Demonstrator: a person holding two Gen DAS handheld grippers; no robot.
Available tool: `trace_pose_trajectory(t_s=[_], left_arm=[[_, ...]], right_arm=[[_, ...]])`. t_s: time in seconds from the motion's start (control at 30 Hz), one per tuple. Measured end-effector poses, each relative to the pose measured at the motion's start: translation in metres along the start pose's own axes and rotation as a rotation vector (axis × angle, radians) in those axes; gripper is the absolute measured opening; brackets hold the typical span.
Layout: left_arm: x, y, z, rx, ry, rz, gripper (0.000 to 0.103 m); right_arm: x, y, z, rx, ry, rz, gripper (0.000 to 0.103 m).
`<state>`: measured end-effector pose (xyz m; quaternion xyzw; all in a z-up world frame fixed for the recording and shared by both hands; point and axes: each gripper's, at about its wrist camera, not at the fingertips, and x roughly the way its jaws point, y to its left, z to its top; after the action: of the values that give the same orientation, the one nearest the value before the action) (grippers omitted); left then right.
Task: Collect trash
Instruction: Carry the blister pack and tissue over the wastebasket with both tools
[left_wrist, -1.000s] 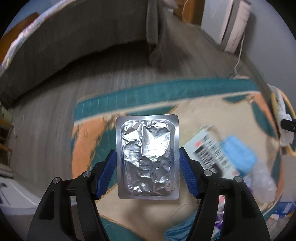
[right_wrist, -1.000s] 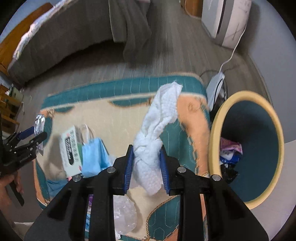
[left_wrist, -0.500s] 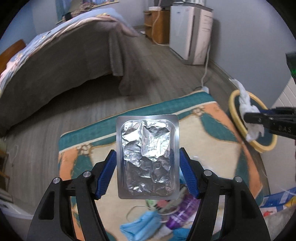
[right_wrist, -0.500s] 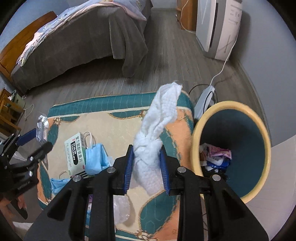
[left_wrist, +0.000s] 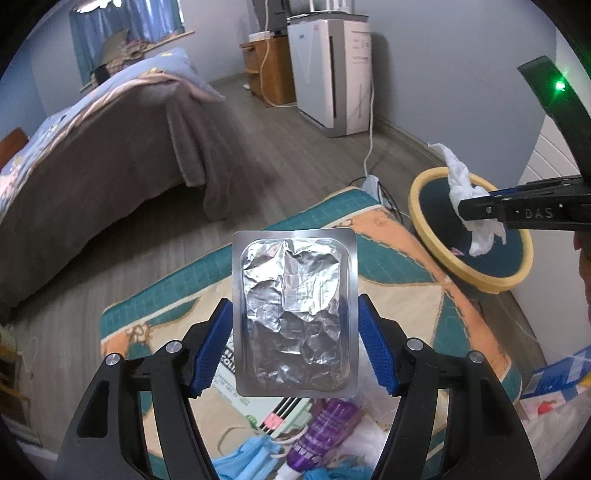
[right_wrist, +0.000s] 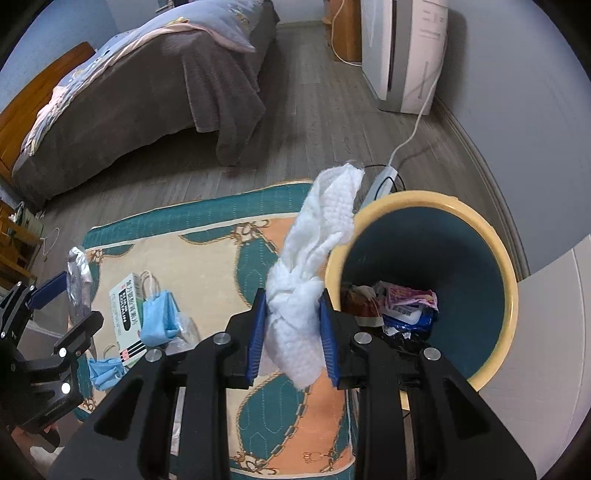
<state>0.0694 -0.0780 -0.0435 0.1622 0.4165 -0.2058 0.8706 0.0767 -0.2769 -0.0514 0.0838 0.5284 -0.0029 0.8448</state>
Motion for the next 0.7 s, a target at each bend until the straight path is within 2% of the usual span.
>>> trace_pose_trajectory(t_s=[0.47, 0.7], left_arm=[[0.001, -0.034, 0.002, 0.074, -0.01, -0.021, 0.068], [0.003, -0.053, 0.008, 0.024, -0.002, -0.061, 0.068]], right_arm=[[-0.001, -0.044, -0.003, 0.084, -0.005, -0.032, 0.027], [-0.002, -0.077, -0.006, 0.147, -0.008, -0.058, 0.027]])
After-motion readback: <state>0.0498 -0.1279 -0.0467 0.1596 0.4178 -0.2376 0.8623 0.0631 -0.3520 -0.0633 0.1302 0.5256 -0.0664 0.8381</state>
